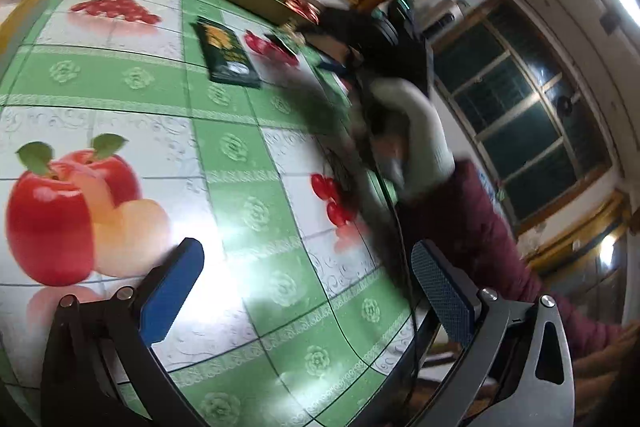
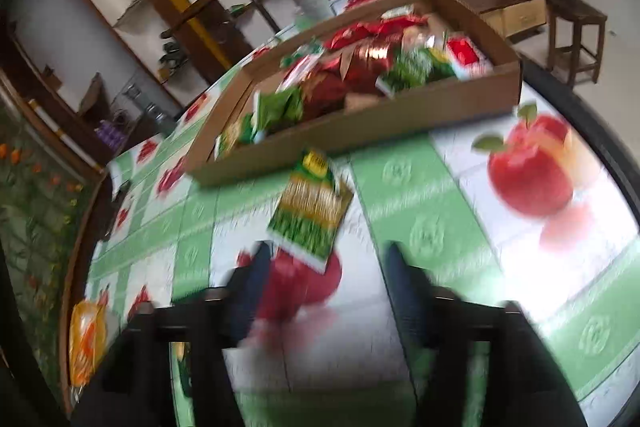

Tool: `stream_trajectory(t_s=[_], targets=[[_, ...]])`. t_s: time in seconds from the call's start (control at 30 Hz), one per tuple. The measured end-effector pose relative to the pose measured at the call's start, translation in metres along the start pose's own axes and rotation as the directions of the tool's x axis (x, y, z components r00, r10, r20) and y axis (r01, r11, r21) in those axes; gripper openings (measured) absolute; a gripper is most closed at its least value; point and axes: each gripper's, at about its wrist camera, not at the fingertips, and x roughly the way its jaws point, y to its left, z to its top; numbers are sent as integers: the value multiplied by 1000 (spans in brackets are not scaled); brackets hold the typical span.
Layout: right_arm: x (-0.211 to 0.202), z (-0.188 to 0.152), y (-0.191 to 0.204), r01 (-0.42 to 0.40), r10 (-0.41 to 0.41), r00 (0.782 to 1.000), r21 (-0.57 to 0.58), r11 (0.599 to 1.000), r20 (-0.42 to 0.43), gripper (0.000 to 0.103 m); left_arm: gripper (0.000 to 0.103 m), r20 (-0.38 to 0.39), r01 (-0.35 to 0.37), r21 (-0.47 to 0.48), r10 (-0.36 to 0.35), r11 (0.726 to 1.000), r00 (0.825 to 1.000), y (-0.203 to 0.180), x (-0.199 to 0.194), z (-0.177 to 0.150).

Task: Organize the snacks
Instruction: 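Reach the right tool to the green pea snack bag and grasp it, then grasp the dark green cracker pack with the left tool while the right tool holds the pea bag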

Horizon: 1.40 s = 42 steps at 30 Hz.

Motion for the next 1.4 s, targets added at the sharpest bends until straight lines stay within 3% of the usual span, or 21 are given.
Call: stream_trajectory(t_s=[0.13, 0.2, 0.23, 0.37, 0.43, 0.5, 0.7, 0.83, 0.9, 0.97, 1.03, 1.13, 1.2, 1.23, 1.27, 1.3, 1.4], targets=[[22, 14, 21, 86, -88, 996, -61, 994, -19, 70, 103, -30, 5, 46, -4, 999, 1000, -12, 8, -2], [31, 14, 34, 144, -147, 989, -131, 981, -13, 58, 103, -33, 20, 41, -18, 999, 999, -11, 8, -1], [33, 13, 40, 164, -167, 986, -164, 973, -5, 45, 103, -30, 32, 30, -31, 999, 999, -10, 8, -1], [26, 4, 36, 143, -143, 990, -186, 972, 14, 40, 103, -30, 38, 18, -37, 999, 999, -9, 7, 1], [18, 1, 26, 120, -122, 992, -172, 978, -2, 39, 103, -52, 8, 14, -7, 1000, 999, -11, 8, 5], [6, -7, 17, 97, -103, 994, -173, 980, -23, 38, 102, -58, -75, 7, 76, 997, 995, -9, 6, 16], [-31, -43, -6, 17, -26, 998, -171, 985, -49, 39, 88, 42, -200, 16, 199, 980, 979, -4, 2, 80], [-38, -51, -14, -28, 23, 999, -147, 989, -39, 39, 73, 3, -314, 66, 314, 947, 949, 2, 46, 117], [-39, -52, -15, -39, 34, 999, -144, 989, -38, 40, 72, -13, -353, 50, 354, 934, 935, 11, 67, 133], [-39, -52, -14, -40, 35, 999, -152, 988, -34, 41, 72, -14, -362, 44, 363, 931, 932, 15, 82, 144], [-38, -52, -12, -39, 34, 999, -158, 987, -35, 41, 72, -21, -380, 83, 383, 921, 924, 10, 94, 149], [-37, -49, -14, -46, 40, 998, -156, 987, -43, 41, 72, -20, -469, 190, 481, 862, 876, -1, 118, 151], [-36, -47, -16, -57, 51, 997, -145, 988, -50, 41, 72, 4, -535, 267, 555, 801, 832, -8, 127, 147], [-36, -46, -17, -63, 56, 997, -139, 988, -53, 40, 66, 16, -558, 297, 581, 775, 814, -10, 130, 145], [-36, -46, -18, -70, 63, 996, -134, 989, -57, 40, 51, 25, -566, 313, 589, 763, 807, -12, 131, 144], [-36, -45, -18, -78, 70, 996, -132, 988, -62, 39, 43, 21, -558, 315, 582, 768, 813, -13, 129, 144], [-35, -46, -16, -91, 82, 994, -137, 986, -70, 39, 42, 31, -554, 304, 573, 775, 819, -15, 117, 145]])
